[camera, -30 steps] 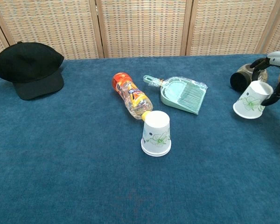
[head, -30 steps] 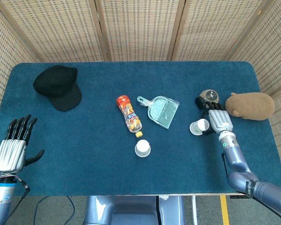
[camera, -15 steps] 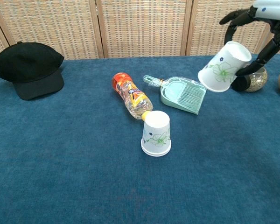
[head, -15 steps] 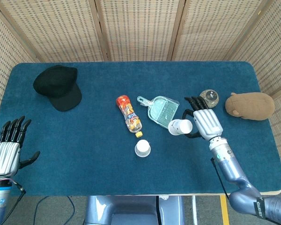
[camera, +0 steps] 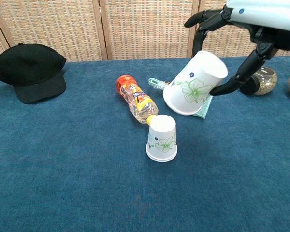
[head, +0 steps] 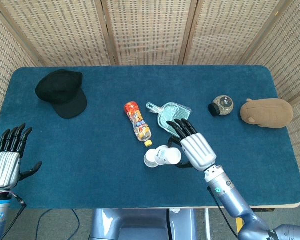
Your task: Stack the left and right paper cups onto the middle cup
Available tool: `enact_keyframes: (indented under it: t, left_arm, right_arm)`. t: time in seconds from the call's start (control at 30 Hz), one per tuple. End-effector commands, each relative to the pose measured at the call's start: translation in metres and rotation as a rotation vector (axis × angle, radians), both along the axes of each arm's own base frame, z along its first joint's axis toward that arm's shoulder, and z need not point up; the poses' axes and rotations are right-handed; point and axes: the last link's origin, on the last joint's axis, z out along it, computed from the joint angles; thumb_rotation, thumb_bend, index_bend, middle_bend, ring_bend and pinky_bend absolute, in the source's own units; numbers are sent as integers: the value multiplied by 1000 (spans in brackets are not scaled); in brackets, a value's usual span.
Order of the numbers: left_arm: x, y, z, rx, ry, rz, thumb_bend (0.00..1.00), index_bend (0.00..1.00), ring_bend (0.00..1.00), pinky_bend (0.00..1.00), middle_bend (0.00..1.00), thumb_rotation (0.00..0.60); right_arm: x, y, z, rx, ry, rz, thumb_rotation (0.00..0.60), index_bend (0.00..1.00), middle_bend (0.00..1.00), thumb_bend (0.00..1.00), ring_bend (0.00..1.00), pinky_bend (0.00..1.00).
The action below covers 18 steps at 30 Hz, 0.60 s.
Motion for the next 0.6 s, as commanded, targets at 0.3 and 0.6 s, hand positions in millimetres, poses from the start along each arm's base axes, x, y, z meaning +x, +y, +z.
enact_keyframes:
  t: [0.3,0.6]
  left_arm:
    - [0,0,0,-6,-5,0,229,0,0,0,0,600]
    - [0,0,-1,-13,-4,-1,229,0,0,0,0,600]
  right_arm:
    - [-6,-12,-36,11,83,-46,600,495,145,208,0,0]
    - [-11,-22,-53,31,100,-90,600,495,145,208,0,0]
